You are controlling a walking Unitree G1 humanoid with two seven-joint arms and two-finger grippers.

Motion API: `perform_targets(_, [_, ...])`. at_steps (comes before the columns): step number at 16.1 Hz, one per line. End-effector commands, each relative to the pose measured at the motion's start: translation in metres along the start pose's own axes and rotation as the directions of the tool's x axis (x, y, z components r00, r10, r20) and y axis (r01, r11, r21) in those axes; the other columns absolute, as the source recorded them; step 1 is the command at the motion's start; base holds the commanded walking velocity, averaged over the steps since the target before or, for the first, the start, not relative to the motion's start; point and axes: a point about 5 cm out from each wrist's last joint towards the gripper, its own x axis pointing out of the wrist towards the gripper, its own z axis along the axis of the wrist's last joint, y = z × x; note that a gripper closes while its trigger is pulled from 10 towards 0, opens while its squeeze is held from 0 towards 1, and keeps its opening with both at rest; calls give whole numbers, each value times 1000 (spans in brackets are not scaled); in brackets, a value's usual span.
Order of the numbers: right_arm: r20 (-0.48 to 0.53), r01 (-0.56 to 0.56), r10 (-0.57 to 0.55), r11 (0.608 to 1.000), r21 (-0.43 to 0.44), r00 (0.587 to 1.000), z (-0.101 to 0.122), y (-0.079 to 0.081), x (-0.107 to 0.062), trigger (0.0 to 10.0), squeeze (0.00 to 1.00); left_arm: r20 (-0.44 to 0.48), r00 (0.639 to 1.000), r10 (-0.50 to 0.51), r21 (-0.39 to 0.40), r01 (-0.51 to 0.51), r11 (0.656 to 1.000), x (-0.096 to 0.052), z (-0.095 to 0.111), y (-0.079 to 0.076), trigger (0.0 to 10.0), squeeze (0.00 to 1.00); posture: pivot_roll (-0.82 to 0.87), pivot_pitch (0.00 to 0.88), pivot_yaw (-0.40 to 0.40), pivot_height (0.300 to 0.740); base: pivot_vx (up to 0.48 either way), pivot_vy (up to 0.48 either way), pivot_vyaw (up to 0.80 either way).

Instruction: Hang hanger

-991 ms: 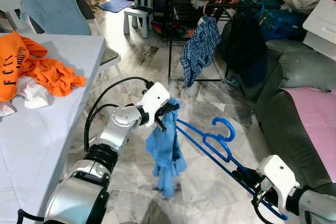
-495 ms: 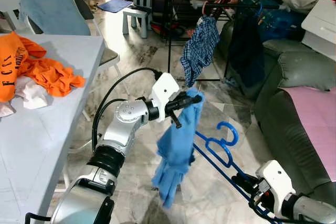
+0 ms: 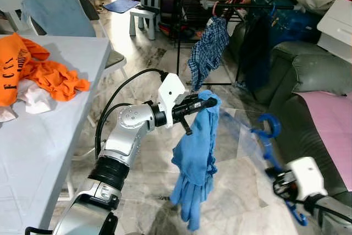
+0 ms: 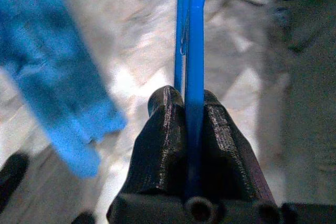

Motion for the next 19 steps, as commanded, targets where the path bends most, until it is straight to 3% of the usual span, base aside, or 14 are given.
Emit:
perform_targets(1, [106,-20,20,1000,-7,994,22,1,-4,10000,0,-96,994,48,75,-41,996,2,-11,4,10000,0,40,0,-63,740,0,0,0])
perform_targets(3, [84,-102,109,991,-84,991,24,9,-14,10000,0,-191,973,129,146,-102,984,-1,-27,9,10000,0,35,0,-61,740,0,0,0])
perform_targets(5, [26,-185,191,972,-144,981,19,16,-28,10000,0,-246,950,192,140,-161,977,-4,-40,13,10000,0,21,0,-56,740,0,0,0])
perform_targets(7, [-27,-277,276,949,-148,961,19,26,-48,10000,0,-209,927,312,140,-288,947,-1,-40,22,10000,0,8,0,-47,740,0,0,0])
perform_targets(9, [-43,-329,326,933,-147,944,21,33,-52,10000,0,-169,919,356,122,-339,933,2,-32,28,10000,0,7,0,-43,740,0,0,0])
perform_targets(12, [-61,-437,433,890,-130,899,23,49,-55,10000,0,-155,935,319,139,-299,944,7,-28,27,10000,0,11,0,-44,740,0,0,0])
perform_targets(15, [-78,-384,376,912,-144,923,21,43,-49,10000,0,-120,951,284,151,-265,952,10,-22,26,10000,0,19,0,-47,740,0,0,0])
perform_targets(19, [-89,-365,356,920,-143,930,18,40,-48,10000,0,-117,954,277,195,-251,948,3,-19,32,10000,0,24,0,-50,740,0,0,0])
